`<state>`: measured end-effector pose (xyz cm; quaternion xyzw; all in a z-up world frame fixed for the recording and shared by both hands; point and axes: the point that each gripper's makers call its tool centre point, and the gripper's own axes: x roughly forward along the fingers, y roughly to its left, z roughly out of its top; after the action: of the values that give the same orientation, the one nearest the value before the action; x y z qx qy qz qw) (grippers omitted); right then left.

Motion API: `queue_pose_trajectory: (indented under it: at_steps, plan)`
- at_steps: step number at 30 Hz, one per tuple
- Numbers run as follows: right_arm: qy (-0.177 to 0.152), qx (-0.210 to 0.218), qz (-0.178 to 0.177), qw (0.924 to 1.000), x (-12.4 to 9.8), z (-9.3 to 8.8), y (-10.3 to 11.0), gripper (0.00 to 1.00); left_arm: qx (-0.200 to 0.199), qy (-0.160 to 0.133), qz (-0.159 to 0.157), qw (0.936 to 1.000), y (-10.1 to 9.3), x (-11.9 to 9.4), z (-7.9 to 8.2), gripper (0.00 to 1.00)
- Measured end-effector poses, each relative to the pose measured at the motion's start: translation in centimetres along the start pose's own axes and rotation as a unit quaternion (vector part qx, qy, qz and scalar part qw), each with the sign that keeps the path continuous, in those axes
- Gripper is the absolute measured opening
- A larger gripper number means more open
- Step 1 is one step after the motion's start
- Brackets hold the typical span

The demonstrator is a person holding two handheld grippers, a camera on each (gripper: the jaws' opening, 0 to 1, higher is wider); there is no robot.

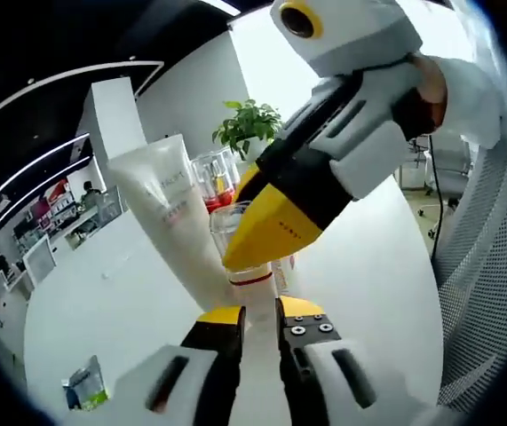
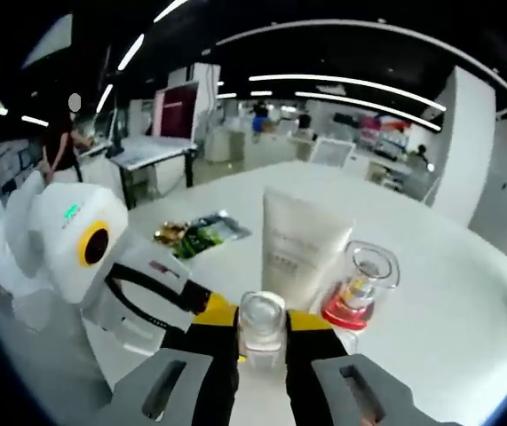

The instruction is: Arrange the skincare products in the storage area until every visible bottle or jar stands upright without overlapping.

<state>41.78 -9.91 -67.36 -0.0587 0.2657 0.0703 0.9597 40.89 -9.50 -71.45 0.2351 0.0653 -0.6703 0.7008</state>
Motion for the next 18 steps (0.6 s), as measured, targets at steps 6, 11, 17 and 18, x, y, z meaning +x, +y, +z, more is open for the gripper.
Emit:
queue_pose_trajectory:
  at_steps: [6, 11, 17, 18]
  plan:
    - [-0.014, 0.046, 0.016, 0.9987, -0.8, 0.6, 0.7, 0.11, 0.006, -0.002, 0.000, 1.0000, -0.2, 0.0, 0.2, 0.22]
    - [-0.030, 0.097, 0.023, 0.9945, -1.7, 1.3, 0.9, 0.11, 0.018, -0.016, 0.008, 0.9997, 0.0, -0.3, 1.2, 0.23]
    - [-0.042, 0.133, 0.025, 0.9899, -2.5, 1.5, 0.7, 0.11, 0.039, -0.018, 0.006, 0.9991, -0.5, -0.4, 2.0, 0.22]
    - [-0.043, 0.135, 0.026, 0.9895, -2.7, 1.5, 0.8, 0.11, 0.036, -0.016, 0.003, 0.9992, -0.5, -0.5, 2.1, 0.22]
